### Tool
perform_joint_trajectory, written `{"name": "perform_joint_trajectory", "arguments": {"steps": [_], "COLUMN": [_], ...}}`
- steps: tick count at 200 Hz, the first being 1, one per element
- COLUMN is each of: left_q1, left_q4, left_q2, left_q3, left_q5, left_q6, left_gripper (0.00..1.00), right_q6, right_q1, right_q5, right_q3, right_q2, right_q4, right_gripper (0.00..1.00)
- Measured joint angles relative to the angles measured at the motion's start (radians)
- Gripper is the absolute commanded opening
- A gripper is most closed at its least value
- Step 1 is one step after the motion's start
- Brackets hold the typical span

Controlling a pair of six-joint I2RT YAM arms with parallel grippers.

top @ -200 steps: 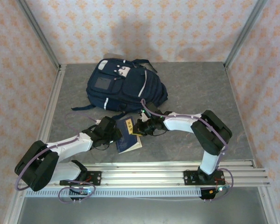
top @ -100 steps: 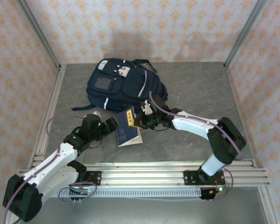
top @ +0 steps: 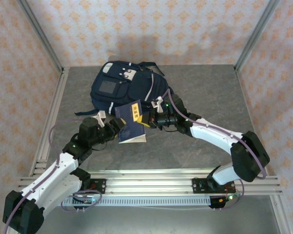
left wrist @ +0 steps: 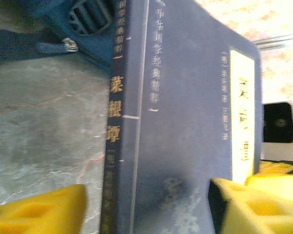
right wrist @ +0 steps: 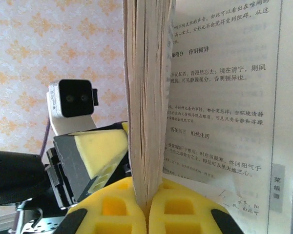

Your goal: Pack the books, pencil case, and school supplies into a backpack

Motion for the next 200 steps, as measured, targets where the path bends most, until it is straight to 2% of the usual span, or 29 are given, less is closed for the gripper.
{"name": "perform_joint_trajectory", "arguments": {"steps": [17,44,56,76,90,104,131,143,173,200], "left_q1": [0.0,0.005,0.004,0.004,0.004,0.004,0.004,0.004,0.005,0.005], "left_q4": [0.014,0.019,0.024,0.034,0.034,0.032,0.033,0.027,0.022,0.041], "left_q2": [-0.035,-0.077,-0.083,-0.083,-0.083,-0.083,-0.087,-0.088,-0.119,-0.146], "left_q3": [-0.002,-0.003,-0.005,-0.014,-0.024,-0.027,-0.027,-0.027,-0.027,-0.027], "left_q5": [0.0,-0.003,-0.003,-0.004,-0.008,-0.011,-0.02,-0.025,-0.027,-0.024], "left_q6": [-0.014,-0.014,-0.021,-0.027,-0.028,-0.028,-0.031,-0.031,-0.034,-0.046], "left_gripper": [0.23,0.0,0.0,0.0,0.0,0.0,0.0,0.0,0.0,0.0], "right_q6": [0.006,0.006,0.01,0.011,0.005,0.001,-0.021,-0.06,-0.152,-0.149], "right_q1": [-0.01,-0.012,-0.012,-0.013,-0.013,-0.012,-0.012,-0.012,-0.013,-0.013], "right_q5": [-0.001,0.0,0.0,0.004,0.01,0.014,0.027,0.071,0.222,0.264], "right_q3": [0.0,0.0,0.0,0.0,0.0,0.0,0.004,0.02,0.04,-0.001], "right_q2": [-0.011,-0.024,-0.026,-0.037,-0.056,-0.083,-0.134,-0.152,-0.2,-0.221], "right_q4": [0.003,0.002,0.0,-0.011,-0.025,-0.032,-0.049,-0.109,-0.249,-0.233], "right_gripper": [0.0,0.09,0.22,0.54,0.65,0.69,0.7,0.72,0.85,0.9]}}
